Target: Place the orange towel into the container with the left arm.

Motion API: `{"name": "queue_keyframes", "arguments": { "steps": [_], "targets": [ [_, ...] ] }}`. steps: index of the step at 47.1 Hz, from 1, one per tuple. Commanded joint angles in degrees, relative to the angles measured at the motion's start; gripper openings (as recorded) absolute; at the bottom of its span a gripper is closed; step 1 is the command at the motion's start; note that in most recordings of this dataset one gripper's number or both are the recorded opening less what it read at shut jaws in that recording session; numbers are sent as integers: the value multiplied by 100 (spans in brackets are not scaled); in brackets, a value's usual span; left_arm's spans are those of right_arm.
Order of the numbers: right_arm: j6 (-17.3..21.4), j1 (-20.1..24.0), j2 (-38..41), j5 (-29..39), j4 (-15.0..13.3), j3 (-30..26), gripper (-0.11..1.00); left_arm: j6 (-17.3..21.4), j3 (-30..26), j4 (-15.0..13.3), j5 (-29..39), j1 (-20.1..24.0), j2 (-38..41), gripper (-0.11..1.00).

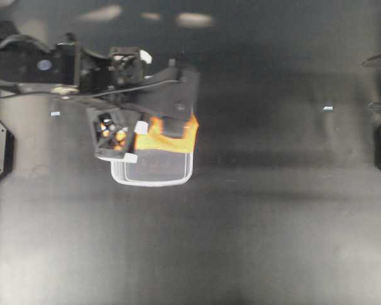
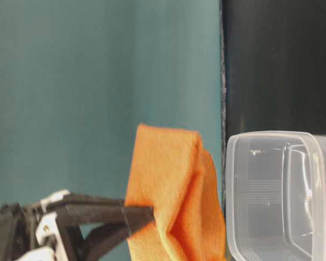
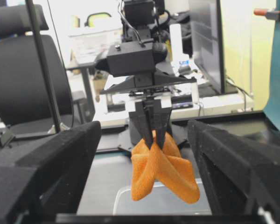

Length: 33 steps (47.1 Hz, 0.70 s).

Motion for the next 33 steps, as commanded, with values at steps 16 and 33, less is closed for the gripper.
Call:
{"name": "queue_keyframes", "arguments": {
  "steps": [16, 33],
  "targets": [
    [9, -35, 26, -62, 9, -26, 73, 141, 360, 18, -721, 53, -202, 6],
    [9, -35, 18, -105, 9, -26, 73, 141, 483, 18, -932, 62, -158, 6]
  ]
}}
